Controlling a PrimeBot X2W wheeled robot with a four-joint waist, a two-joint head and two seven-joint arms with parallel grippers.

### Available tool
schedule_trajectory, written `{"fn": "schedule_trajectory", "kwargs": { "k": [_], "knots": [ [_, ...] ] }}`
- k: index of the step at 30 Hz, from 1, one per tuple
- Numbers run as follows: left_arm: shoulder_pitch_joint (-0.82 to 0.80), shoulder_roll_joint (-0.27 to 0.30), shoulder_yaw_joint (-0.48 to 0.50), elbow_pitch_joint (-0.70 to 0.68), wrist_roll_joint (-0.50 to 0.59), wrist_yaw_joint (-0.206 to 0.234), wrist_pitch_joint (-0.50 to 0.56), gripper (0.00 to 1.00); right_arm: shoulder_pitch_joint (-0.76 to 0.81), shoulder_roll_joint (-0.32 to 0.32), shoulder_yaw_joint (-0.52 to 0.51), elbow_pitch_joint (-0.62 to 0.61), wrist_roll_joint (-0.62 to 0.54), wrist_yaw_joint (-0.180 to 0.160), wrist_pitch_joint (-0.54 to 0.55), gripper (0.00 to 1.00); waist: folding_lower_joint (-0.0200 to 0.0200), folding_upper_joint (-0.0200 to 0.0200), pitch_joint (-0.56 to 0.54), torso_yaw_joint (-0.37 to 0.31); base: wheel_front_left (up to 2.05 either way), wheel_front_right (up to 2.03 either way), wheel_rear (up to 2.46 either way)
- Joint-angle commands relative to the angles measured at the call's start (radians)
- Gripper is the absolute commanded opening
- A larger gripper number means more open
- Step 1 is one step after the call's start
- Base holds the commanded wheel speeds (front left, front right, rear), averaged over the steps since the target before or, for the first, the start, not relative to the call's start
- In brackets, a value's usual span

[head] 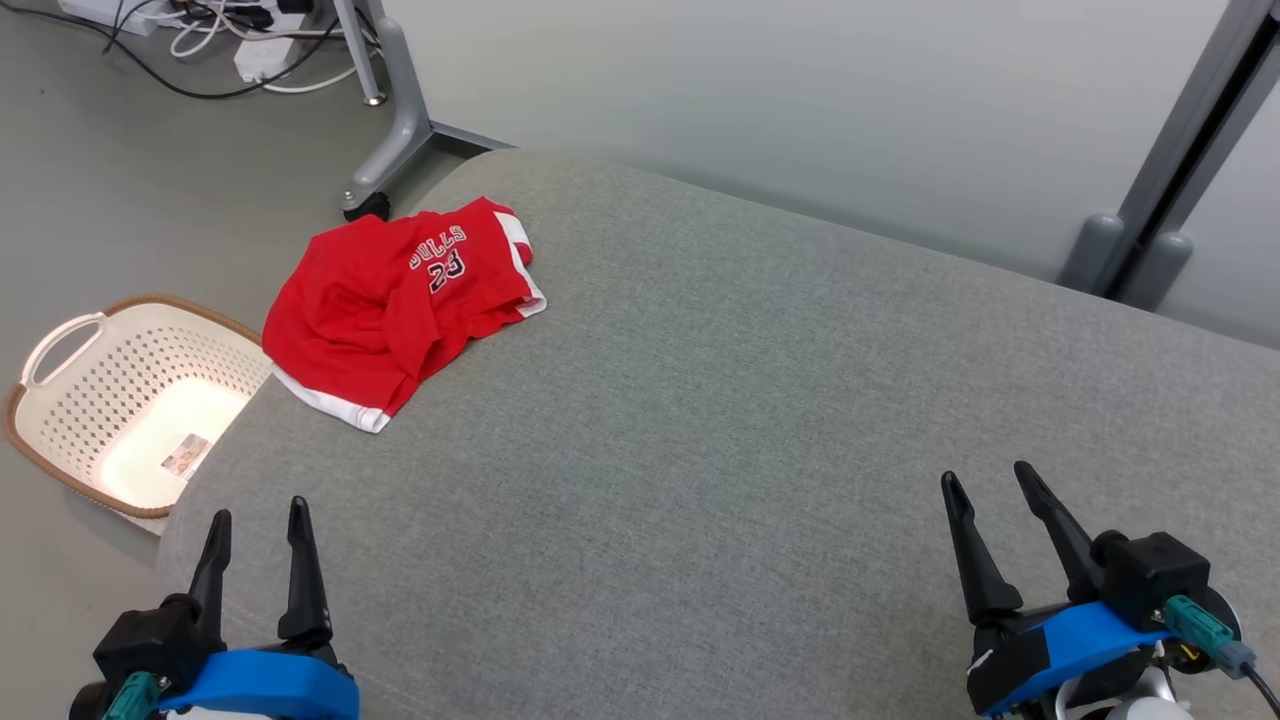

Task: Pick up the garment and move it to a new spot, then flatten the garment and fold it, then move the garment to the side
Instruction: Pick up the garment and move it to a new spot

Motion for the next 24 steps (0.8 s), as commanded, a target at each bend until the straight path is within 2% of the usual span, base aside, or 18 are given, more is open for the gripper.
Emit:
{"fn": "schedule_trajectory", "kwargs": {
  "k": [1, 7, 9, 14, 17, 24],
  "knots": [
    [0.002, -0.004, 0.001, -0.003, -0.01, 0.0, -0.004, 1.0, -0.011, -0.002, -0.001, 0.0, 0.005, 0.0, -0.002, 1.0, 0.0, 0.0, 0.001, -0.005, 0.0, 0.0, 0.0],
    [-0.034, 0.015, 0.036, -0.071, -0.07, -0.004, 0.028, 1.0, -0.009, 0.003, -0.008, -0.017, -0.006, 0.0, 0.005, 1.0, 0.0, 0.0, 0.027, -0.029, 0.0, 0.0, 0.0],
    [-0.05, 0.017, 0.056, -0.124, -0.095, 0.007, 0.068, 1.0, -0.013, 0.004, -0.007, -0.026, -0.007, 0.0, 0.007, 1.0, 0.0, 0.0, 0.041, -0.041, 0.0, 0.0, 0.0],
    [-0.136, 0.084, 0.1, -0.21, -0.143, 0.032, 0.226, 1.0, -0.05, -0.01, 0.011, -0.051, -0.008, 0.0, -0.003, 1.0, 0.0, 0.0, 0.106, -0.085, 0.0, 0.0, 0.0],
    [-0.216, 0.128, 0.134, -0.182, -0.163, 0.057, 0.299, 1.0, -0.092, -0.023, 0.043, -0.068, -0.013, 0.0, -0.009, 1.0, 0.0, 0.0, 0.165, -0.132, 0.0, 0.0, 0.0],
    [-0.406, 0.221, 0.192, -0.025, -0.201, 0.111, 0.437, 1.0, -0.189, -0.052, 0.108, -0.108, -0.025, 0.0, -0.011, 1.0, 0.0, 0.0, 0.322, -0.255, 0.0, 0.0, 0.0]
  ]
}}
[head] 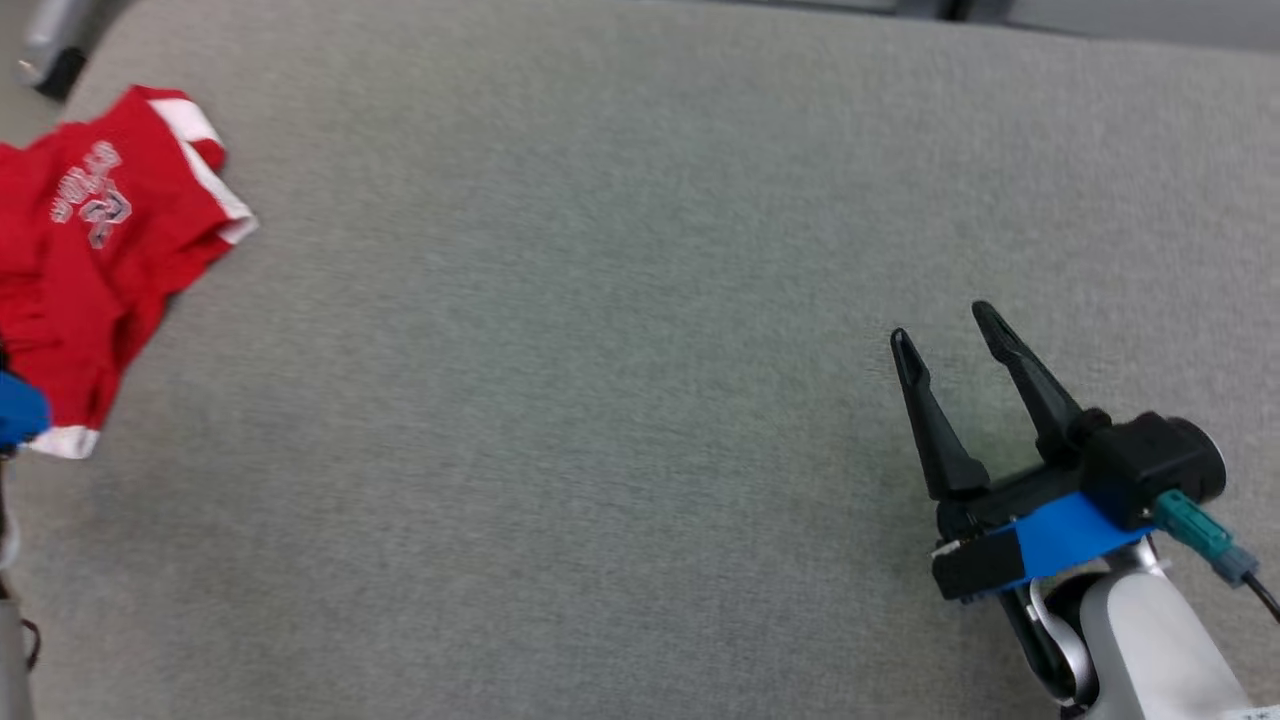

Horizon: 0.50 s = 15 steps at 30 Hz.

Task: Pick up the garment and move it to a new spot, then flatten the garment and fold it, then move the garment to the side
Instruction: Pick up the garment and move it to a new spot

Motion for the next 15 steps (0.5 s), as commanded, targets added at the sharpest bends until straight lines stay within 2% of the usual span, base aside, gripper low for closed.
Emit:
{"fn": "schedule_trajectory", "kwargs": {
  "k": [1, 11, 15],
  "knots": [
    [-0.03, 0.013, 0.013, 0.018, -0.012, 0.012, 0.016, 1.0, -0.03, -0.014, 0.009, -0.012, -0.007, 0.0, -0.001, 1.0, -0.0002, 0.0, 0.031, -0.021, 0.0, 0.0, 0.0],
    [-0.118, 0.177, 0.13, 0.148, -0.074, 0.071, 0.173, 1.0, -0.116, -0.028, 0.047, -0.085, -0.004, 0.001, -0.018, 1.0, -0.0002, 0.0, 0.249, -0.194, 0.0, 0.0, 0.0],
    [-0.092, 0.178, 0.153, 0.196, -0.104, 0.124, 0.282, 1.0, -0.111, -0.028, 0.035, -0.1, -0.006, 0.0, -0.036, 1.0, -0.0002, 0.0, 0.282, -0.228, 0.0, 0.0, 0.0]
  ]
}}
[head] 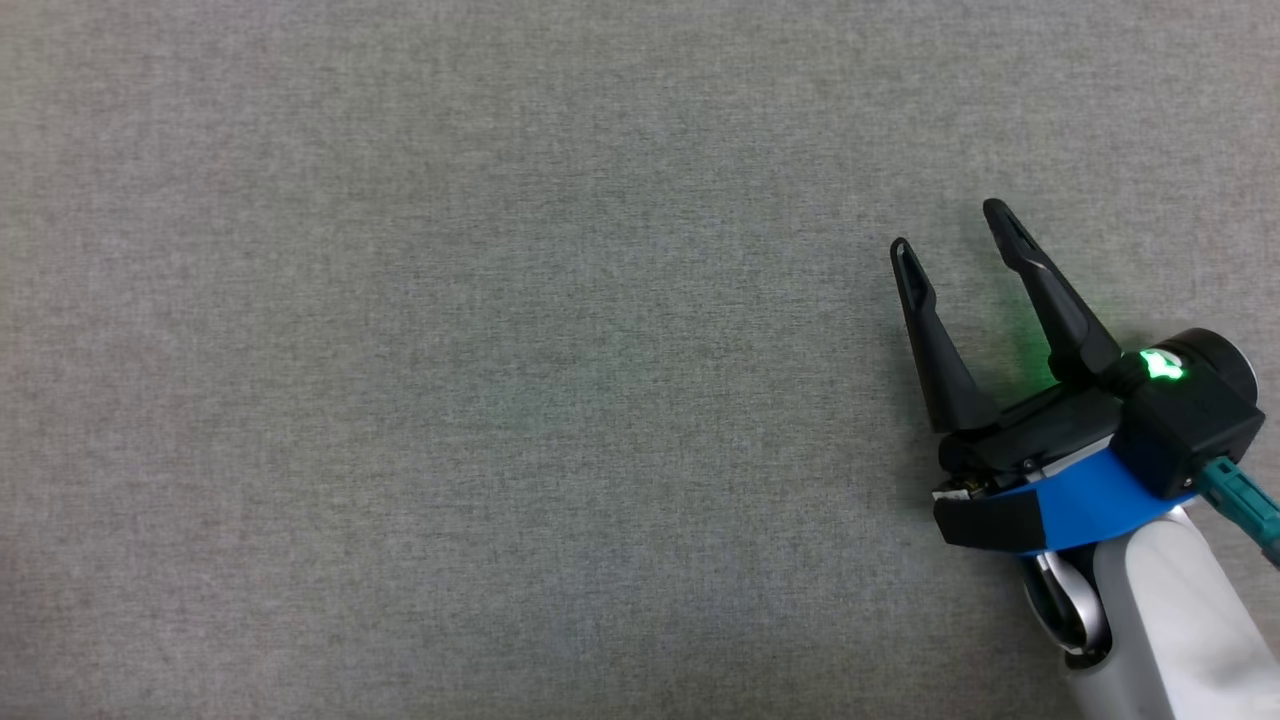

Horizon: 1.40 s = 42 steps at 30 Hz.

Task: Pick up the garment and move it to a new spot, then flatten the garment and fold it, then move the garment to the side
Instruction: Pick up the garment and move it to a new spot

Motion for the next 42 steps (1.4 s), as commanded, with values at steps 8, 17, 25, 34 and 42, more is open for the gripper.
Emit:
{"fn": "schedule_trajectory", "kwargs": {
  "k": [8, 17, 25, 34, 42],
  "knots": [
    [0.038, -0.056, -0.024, -0.003, -0.043, 0.004, 0.098, 0.0, 0.01, 0.01, -0.009, 0.024, 0.008, 0.0, -0.026, 1.0, -0.0002, 0.0, -0.051, 0.0, 0.0, 0.0, 0.0],
    [0.011, 0.039, -0.053, -0.136, 0.028, -0.042, -0.002, 0.0, 0.034, 0.033, -0.001, 0.099, 0.041, 0.0, -0.057, 1.0, -0.0002, 0.0, -0.238, 0.007, 0.0, 0.0, 0.0],
    [-0.039, 0.072, -0.161, -0.294, 0.076, -0.109, 0.016, 0.0, 0.083, 0.054, 0.018, 0.166, 0.068, 0.0, -0.075, 1.0, -0.0002, 0.0, -0.436, -0.007, 0.0, 0.0, 0.0],
    [-0.111, -0.035, -0.344, -0.569, 0.028, -0.154, 0.139, 0.0, 0.147, 0.07, 0.001, 0.181, 0.083, 0.0, -0.074, 1.0, -0.0002, 0.0, -0.567, -0.051, 0.0, 0.0, 0.0],
    [-0.032, -0.164, -0.532, -0.725, 0.032, -0.144, 0.198, 0.0, 0.17, 0.079, -0.005, 0.173, 0.086, 0.0, -0.064, 1.0, -0.0002, 0.0, -0.583, -0.095, 0.0, 0.0, 0.0]
  ]
}}
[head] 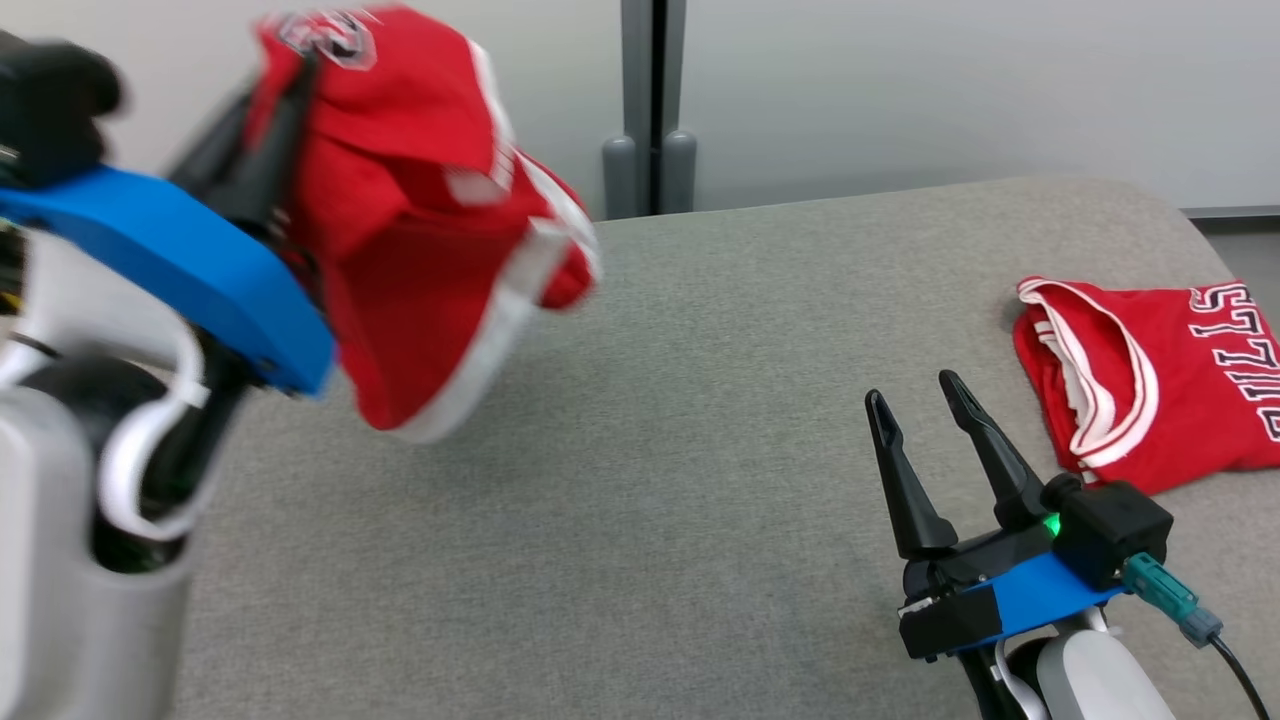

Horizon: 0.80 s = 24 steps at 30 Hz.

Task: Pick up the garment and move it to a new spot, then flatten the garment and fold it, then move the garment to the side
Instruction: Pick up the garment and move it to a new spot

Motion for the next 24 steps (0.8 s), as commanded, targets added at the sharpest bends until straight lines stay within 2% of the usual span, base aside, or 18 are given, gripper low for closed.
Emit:
{"fn": "schedule_trajectory", "kwargs": {
  "k": [1, 5, 9, 16, 17, 18, 19, 20, 24],
  "knots": [
    [0.02, -0.005, -0.012, -0.003, 0.005, 0.0, -0.003, 0.0, 0.007, 0.004, -0.001, -0.004, 0.002, 0.001, 0.004, 1.0, 0.0002, 0.0, -0.005, -0.01, 0.0, 0.0, 0.0],
    [0.098, -0.073, -0.086, 0.043, 0.014, 0.013, -0.034, 0.0, 0.004, 0.009, 0.005, -0.008, 0.004, 0.001, 0.004, 1.0, 0.0002, 0.0, -0.003, -0.04, 0.0, 0.0, 0.0],
    [0.158, -0.149, -0.118, 0.132, 0.006, 0.032, -0.108, 0.0, -0.005, 0.014, 0.012, -0.011, 0.01, 0.001, 0.004, 1.0, 0.0002, 0.0, 0.017, -0.066, 0.0, 0.0, 0.0],
    [0.191, -0.226, -0.171, 0.397, 0.08, 0.049, -0.288, 0.0, -0.026, 0.02, 0.018, -0.006, 0.012, 0.001, -0.002, 1.0, 0.0002, 0.0, 0.058, -0.089, 0.0, 0.0, 0.0],
    [0.189, -0.23, -0.187, 0.44, 0.093, 0.035, -0.327, 0.25, -0.028, 0.02, 0.019, -0.006, 0.011, 0.001, -0.002, 1.0, 0.0002, 0.0, 0.062, -0.089, 0.0, 0.0, 0.0],
    [0.198, -0.244, -0.196, 0.483, 0.095, 0.025, -0.365, 0.42, -0.028, 0.02, 0.016, -0.006, 0.011, 0.001, -0.002, 1.0, 0.0002, 0.0, 0.065, -0.088, 0.0, 0.0, 0.0],
    [0.207, -0.254, -0.205, 0.525, 0.095, 0.017, -0.397, 0.83, -0.026, 0.019, 0.014, -0.004, 0.009, 0.001, -0.002, 1.0, 0.0002, 0.0, 0.067, -0.086, 0.0, 0.0, 0.0],
    [0.214, -0.26, -0.217, 0.565, 0.097, 0.005, -0.424, 1.0, -0.025, 0.018, 0.013, -0.002, 0.006, 0.001, -0.001, 1.0, 0.0002, 0.0, 0.067, -0.083, 0.0, 0.0, 0.0],
    [0.206, -0.279, -0.233, 0.666, 0.101, -0.025, -0.55, 1.0, -0.023, 0.012, 0.006, 0.0, 0.005, 0.001, 0.004, 1.0, 0.0002, 0.0, 0.062, -0.062, 0.0, 0.0, 0.0]
  ]
}}
